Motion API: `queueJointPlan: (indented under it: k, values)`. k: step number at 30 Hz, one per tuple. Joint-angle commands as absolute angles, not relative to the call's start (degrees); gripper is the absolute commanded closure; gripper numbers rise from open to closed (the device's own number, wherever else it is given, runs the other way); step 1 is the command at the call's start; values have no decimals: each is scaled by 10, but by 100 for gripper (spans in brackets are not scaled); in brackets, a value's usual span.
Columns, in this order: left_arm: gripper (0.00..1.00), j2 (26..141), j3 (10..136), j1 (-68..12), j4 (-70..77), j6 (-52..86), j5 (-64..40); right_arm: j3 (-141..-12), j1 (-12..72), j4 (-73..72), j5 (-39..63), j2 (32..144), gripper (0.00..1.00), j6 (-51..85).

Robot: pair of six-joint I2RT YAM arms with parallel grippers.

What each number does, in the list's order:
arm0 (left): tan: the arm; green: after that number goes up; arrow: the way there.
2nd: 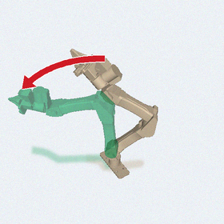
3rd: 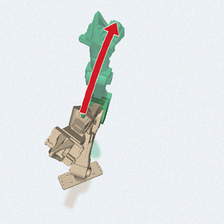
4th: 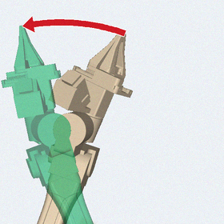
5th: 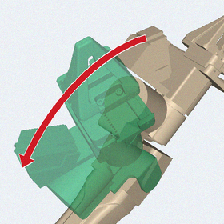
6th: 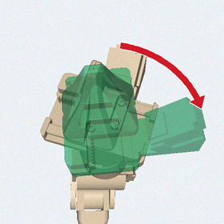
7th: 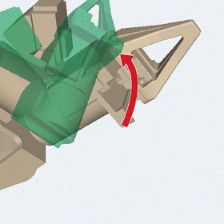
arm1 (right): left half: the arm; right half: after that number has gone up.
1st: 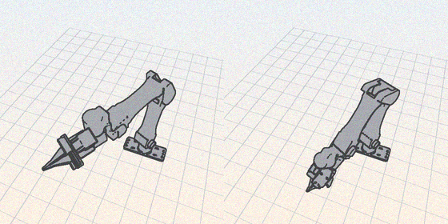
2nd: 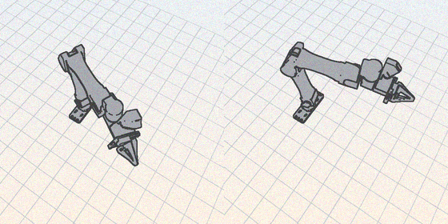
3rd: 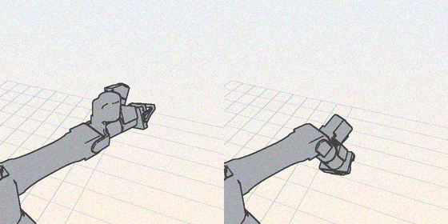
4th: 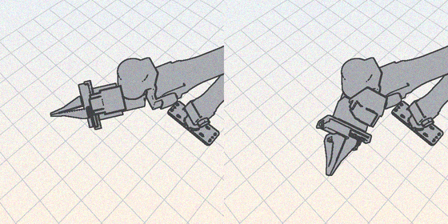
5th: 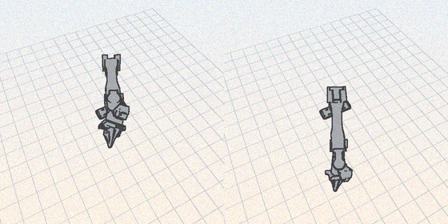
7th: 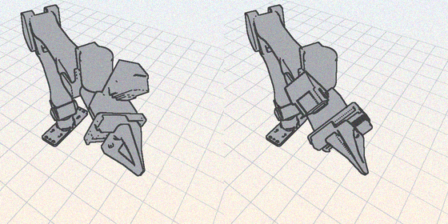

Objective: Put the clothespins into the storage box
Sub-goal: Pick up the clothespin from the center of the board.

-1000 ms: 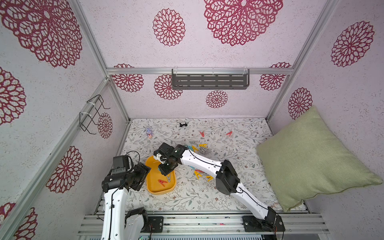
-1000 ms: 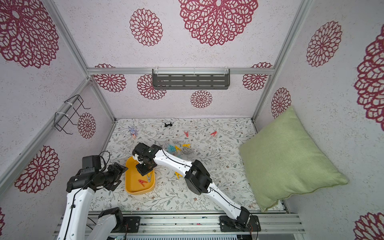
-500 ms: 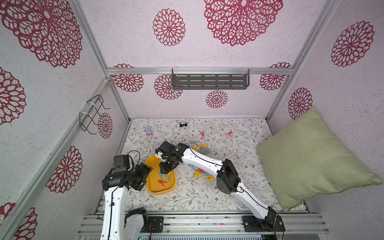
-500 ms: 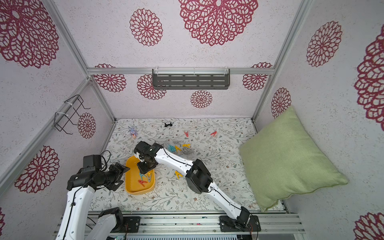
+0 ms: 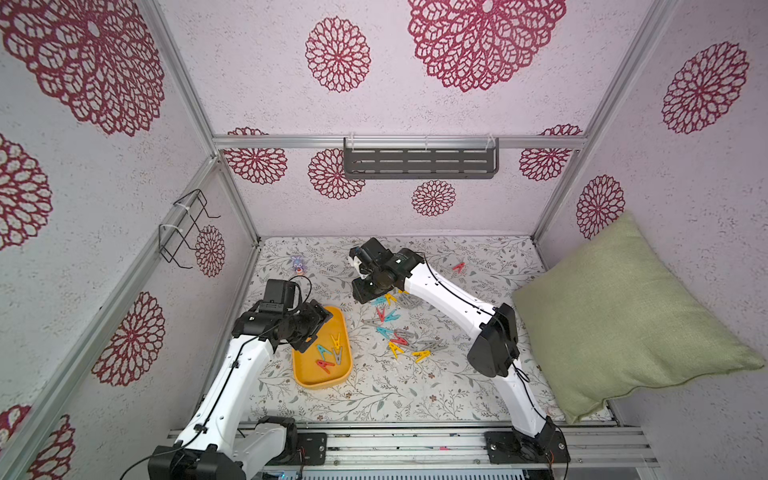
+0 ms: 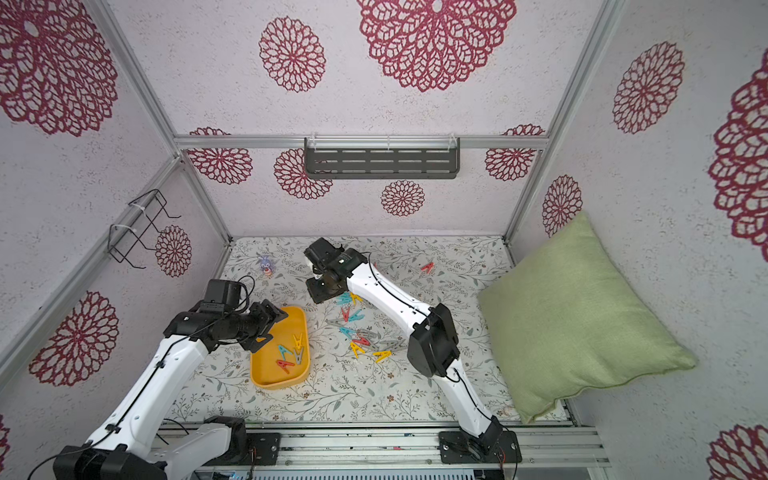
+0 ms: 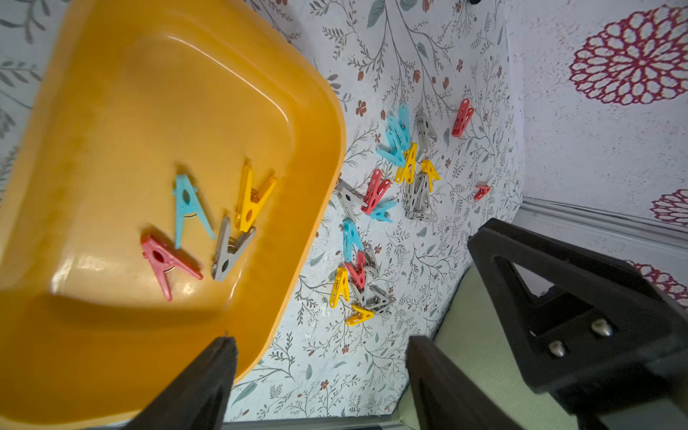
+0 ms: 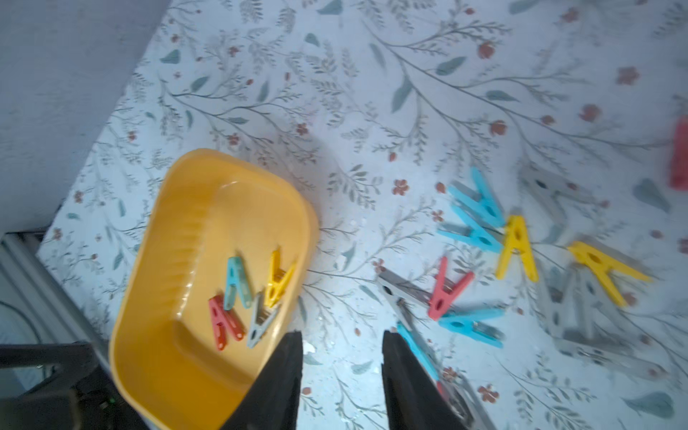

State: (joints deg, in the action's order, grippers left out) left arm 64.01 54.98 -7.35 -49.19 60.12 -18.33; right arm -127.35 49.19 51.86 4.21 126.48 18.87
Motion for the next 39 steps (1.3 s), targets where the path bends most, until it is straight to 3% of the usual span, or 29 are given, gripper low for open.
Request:
queueJointPlan:
  k: [1, 12, 24, 39]
  values:
    - [21, 665, 567, -100, -450, 618, -164, -1197, 465, 478, 21, 1217, 56, 223]
    - [21, 738, 577, -143, -408, 622, -172, -1008, 386, 359, 65, 1193, 54, 302]
    - [21, 776, 581, -148, -400, 610, -188, -1025, 381, 342, 104, 1246, 52, 329]
    - [21, 786, 582, -148, -395, 606, -190, -1015, 385, 349, 105, 1268, 58, 339]
